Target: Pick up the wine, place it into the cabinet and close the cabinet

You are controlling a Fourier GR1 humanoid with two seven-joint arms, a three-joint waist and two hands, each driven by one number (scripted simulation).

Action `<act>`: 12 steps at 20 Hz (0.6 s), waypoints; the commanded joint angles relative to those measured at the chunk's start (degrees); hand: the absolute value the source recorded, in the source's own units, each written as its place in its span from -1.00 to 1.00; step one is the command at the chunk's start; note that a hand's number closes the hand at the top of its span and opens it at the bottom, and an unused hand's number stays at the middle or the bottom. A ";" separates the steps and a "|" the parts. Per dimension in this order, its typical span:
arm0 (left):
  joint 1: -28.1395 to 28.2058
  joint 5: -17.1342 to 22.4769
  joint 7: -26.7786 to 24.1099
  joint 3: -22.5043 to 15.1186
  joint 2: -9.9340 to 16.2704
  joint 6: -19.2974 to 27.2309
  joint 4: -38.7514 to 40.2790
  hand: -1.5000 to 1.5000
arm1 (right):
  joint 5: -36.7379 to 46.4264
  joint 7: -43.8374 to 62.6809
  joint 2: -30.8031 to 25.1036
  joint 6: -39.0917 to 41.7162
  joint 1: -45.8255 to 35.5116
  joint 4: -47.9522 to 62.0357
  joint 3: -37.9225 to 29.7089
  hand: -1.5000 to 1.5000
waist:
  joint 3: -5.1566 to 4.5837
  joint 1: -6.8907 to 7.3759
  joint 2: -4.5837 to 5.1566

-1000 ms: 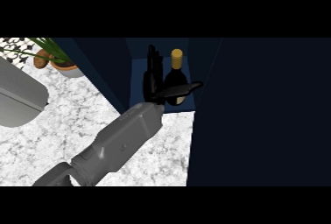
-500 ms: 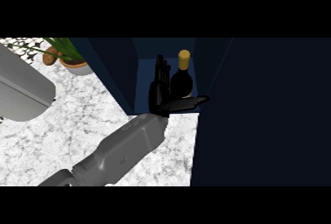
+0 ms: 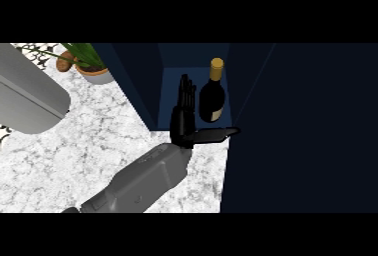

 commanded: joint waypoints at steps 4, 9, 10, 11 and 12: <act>8.62 -8.51 -0.64 -1.03 1.30 1.24 -10.14 -1.00 | 4.92 -0.43 1.70 -2.25 0.26 0.86 4.14 -1.00 | 0.01 1.01 -0.22; 12.67 -13.61 3.15 -0.74 7.52 -1.73 -17.17 -1.00 | 5.10 -3.68 0.96 -0.43 0.44 2.91 2.08 -1.00 | 0.02 1.02 -0.16; 11.95 -13.31 6.68 -0.71 12.29 1.12 -24.98 -1.00 | -1.08 -1.67 -1.50 0.95 1.16 -0.14 -2.91 -1.00 | 0.06 1.27 -0.36; 15.61 -13.71 6.56 -2.07 14.64 0.27 -29.29 -1.00 | 2.68 0.18 0.29 -1.44 0.99 -1.16 0.66 -1.00 | 0.03 1.55 -0.45; 15.80 -15.72 5.46 -1.20 13.22 1.04 -28.71 -1.00 | -1.23 -4.53 -1.46 1.93 3.12 1.35 -3.86 -1.00 | 0.06 1.04 -0.24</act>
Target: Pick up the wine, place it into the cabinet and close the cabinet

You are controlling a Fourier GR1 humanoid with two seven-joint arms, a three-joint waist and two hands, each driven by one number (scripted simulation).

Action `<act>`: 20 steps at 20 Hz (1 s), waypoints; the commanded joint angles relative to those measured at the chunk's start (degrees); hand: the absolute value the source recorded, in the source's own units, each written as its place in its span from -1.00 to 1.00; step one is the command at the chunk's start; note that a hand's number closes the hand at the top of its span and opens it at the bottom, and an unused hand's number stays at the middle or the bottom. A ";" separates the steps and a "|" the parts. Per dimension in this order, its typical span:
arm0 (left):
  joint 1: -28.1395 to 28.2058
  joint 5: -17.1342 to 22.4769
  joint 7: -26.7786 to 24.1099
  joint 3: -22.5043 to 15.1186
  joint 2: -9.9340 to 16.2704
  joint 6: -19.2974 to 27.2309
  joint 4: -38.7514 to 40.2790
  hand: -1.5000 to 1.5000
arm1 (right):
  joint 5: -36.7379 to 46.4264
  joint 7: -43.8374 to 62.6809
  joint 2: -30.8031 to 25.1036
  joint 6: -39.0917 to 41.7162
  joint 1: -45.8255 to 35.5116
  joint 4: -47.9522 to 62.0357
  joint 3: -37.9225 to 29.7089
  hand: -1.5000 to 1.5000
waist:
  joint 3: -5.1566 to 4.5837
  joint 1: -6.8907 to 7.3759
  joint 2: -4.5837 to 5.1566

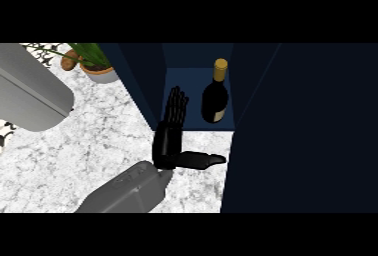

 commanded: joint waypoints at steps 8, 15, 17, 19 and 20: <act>13.02 -7.17 6.93 -0.95 16.75 -0.78 -26.34 -1.00 | -7.99 0.12 -4.65 6.59 1.49 0.03 -2.68 1.00 | 0.06 0.46 -0.02; 20.36 -10.29 8.62 -0.53 24.50 -3.06 -39.00 1.00 | -12.60 2.38 -9.54 12.77 3.53 -6.10 -2.56 1.00 | 0.03 -0.09 -0.03; 22.86 -8.29 7.52 3.99 30.45 -9.09 -39.94 1.00 | -11.80 2.44 -8.05 12.98 4.85 -6.63 1.10 1.00 | 0.00 -0.01 0.00; 24.51 -9.21 8.35 3.24 30.13 -6.96 -42.45 1.00 | -12.43 8.32 -6.63 9.98 2.68 -8.30 6.02 1.00 | -0.04 0.14 -0.05; 27.94 -9.07 6.59 3.60 33.78 -8.75 -45.27 1.00 | -14.77 8.75 -6.99 10.50 5.16 -9.69 5.65 1.00 | -0.03 0.36 -0.22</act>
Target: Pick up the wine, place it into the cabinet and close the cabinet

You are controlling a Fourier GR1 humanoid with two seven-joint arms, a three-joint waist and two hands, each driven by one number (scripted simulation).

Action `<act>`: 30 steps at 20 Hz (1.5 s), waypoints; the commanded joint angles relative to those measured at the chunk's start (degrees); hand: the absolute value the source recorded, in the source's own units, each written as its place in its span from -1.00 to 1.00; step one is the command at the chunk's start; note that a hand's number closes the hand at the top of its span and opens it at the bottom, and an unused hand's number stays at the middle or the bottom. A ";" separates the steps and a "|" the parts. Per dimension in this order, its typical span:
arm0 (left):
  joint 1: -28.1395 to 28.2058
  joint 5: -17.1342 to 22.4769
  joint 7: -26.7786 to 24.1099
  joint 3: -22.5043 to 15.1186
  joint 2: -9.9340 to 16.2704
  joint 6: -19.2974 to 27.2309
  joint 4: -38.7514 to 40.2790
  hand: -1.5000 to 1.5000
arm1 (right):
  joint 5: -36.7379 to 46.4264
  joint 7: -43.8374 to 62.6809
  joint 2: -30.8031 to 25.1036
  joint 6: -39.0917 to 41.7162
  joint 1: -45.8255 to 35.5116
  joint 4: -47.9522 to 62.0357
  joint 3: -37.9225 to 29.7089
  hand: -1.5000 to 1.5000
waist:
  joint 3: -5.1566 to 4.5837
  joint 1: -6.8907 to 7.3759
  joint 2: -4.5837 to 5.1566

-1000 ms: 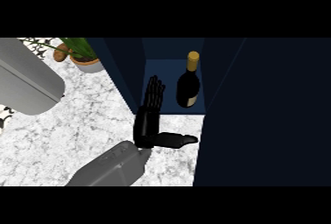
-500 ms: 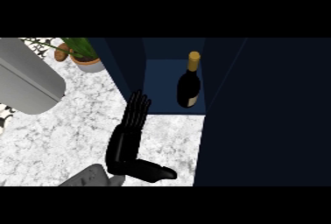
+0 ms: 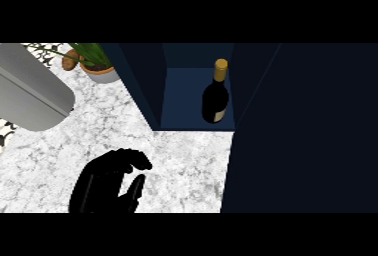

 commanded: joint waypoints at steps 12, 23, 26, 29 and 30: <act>21.40 5.82 -7.44 14.01 19.19 -16.56 -7.38 -1.00 | 4.36 12.46 8.00 -6.47 -0.98 -9.33 29.98 1.00 | -0.18 0.42 -0.35; 33.45 11.71 -11.50 24.40 27.72 -26.49 -6.46 -1.00 | 16.63 11.36 9.10 -28.64 -17.37 4.74 49.53 1.00 | -0.23 2.06 -0.62; 33.06 13.52 -10.64 27.19 29.33 -29.84 -3.84 -1.00 | 16.54 7.76 8.97 -33.55 -23.87 10.20 47.69 1.00 | -0.29 2.76 -0.32; 36.59 11.69 -12.84 27.12 29.65 -31.22 -3.06 -1.00 | 20.76 7.57 8.83 -39.52 -26.05 8.59 47.91 1.00 | -0.30 2.74 -0.79; 37.11 10.94 -13.63 27.23 29.62 -34.67 -0.71 -1.00 | 19.15 5.56 8.79 -40.94 -26.60 10.98 46.75 1.00 | -0.35 3.17 -0.43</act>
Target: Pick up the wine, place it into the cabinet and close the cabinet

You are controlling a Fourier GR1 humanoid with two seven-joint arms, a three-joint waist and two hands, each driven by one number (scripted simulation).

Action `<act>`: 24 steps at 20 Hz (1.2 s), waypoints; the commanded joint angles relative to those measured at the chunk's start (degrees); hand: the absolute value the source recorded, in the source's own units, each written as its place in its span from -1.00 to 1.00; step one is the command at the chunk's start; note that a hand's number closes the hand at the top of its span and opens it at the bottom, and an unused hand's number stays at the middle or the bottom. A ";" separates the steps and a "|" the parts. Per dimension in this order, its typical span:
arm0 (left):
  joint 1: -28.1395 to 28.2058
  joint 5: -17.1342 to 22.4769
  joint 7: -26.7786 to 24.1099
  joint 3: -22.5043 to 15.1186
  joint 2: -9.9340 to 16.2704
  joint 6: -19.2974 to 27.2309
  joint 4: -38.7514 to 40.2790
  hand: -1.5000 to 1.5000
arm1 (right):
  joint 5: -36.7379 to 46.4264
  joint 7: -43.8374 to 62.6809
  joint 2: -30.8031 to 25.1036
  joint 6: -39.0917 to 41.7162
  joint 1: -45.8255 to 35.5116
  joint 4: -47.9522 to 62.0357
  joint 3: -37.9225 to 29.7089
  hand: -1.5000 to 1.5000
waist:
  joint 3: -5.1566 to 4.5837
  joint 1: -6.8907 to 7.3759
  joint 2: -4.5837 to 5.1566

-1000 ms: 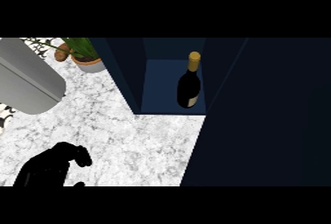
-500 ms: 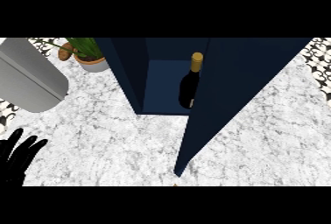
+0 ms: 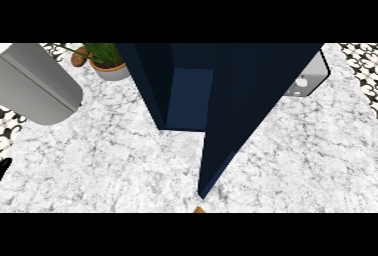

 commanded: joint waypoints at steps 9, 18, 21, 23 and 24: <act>2.98 1.99 -0.54 7.14 3.99 -11.68 5.99 -1.00 | -0.30 -2.93 7.43 -13.88 -20.03 18.42 -7.19 1.00 | 0.04 0.88 0.95; 7.74 2.57 0.53 11.86 4.36 -16.92 7.22 -1.00 | -12.98 -10.24 7.79 -8.81 -37.00 40.04 -21.18 1.00 | 0.28 0.73 1.16; 7.06 2.22 0.63 13.64 2.80 -19.30 11.12 -1.00 | -15.66 -14.37 7.82 -3.00 -40.21 48.60 -24.51 1.00 | 0.22 0.38 1.36; 9.06 1.47 1.56 14.78 3.31 -21.36 12.43 -1.00 | -17.68 -16.45 7.82 -0.81 -41.02 50.66 -22.90 1.00 | 0.23 0.02 1.09; 9.21 1.26 1.00 15.12 2.49 -21.32 12.67 -1.00 | -20.61 -14.19 7.82 2.24 -44.63 52.90 -26.24 1.00 | 0.20 0.48 1.15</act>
